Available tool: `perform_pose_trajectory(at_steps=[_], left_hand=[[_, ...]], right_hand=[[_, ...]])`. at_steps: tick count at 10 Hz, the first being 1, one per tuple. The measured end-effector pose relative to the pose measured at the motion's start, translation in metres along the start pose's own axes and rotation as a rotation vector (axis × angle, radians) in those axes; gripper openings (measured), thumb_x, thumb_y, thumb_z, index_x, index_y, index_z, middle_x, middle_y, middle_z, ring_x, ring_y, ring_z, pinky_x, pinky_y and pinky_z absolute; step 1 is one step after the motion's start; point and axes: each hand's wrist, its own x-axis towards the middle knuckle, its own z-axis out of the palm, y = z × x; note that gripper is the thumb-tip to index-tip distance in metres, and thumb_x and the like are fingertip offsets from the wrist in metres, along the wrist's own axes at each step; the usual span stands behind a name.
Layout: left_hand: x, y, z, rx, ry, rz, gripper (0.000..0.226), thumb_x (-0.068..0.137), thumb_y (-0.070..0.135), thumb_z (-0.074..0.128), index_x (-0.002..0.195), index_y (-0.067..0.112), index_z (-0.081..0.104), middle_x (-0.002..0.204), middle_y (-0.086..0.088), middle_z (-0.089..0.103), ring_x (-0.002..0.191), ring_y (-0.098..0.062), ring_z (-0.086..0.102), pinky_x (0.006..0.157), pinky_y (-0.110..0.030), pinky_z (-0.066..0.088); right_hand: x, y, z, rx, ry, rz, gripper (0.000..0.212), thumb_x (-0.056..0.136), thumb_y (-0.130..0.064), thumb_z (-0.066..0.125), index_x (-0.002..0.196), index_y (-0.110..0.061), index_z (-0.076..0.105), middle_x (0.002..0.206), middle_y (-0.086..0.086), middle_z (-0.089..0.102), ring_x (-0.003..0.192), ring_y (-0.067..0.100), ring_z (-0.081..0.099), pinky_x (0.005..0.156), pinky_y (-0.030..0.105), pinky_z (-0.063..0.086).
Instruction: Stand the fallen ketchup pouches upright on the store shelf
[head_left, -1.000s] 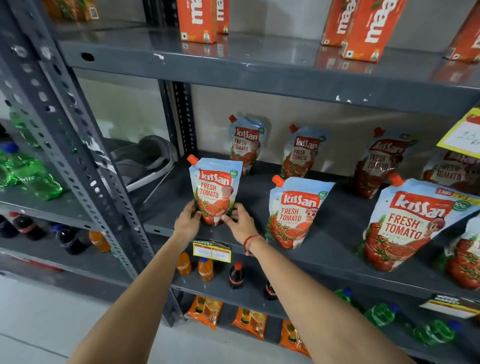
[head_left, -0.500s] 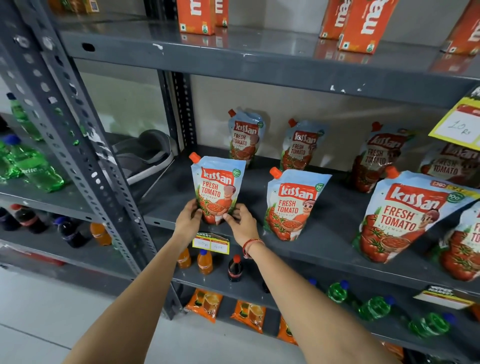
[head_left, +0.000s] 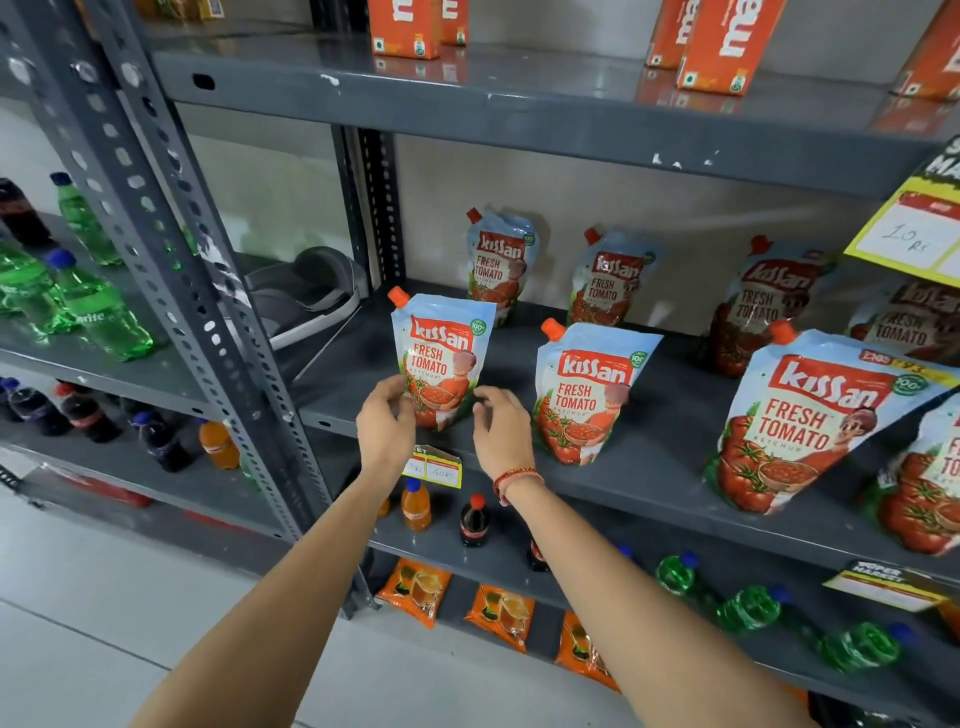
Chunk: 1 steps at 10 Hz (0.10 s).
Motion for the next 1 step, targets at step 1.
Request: perform_pose_trajectory(at_steps=[1], left_hand=[[-0.0152, 0.0297, 0.0008, -0.017, -0.025, 0.113, 0.030, 0.093, 0.015, 0.049, 0.123, 0.010, 0.055, 0.126, -0.007, 0.061, 0.113, -0.018, 0.058, 0.088, -0.023, 0.044]], right_hand=[[-0.0146, -0.0154, -0.0236, -0.055, 0.104, -0.204, 0.025, 0.094, -0.012, 0.047, 0.115, -0.006, 0.061, 0.118, 0.011, 0.061, 0.110, 0.024, 0.055, 0.090, 0.030, 0.046]])
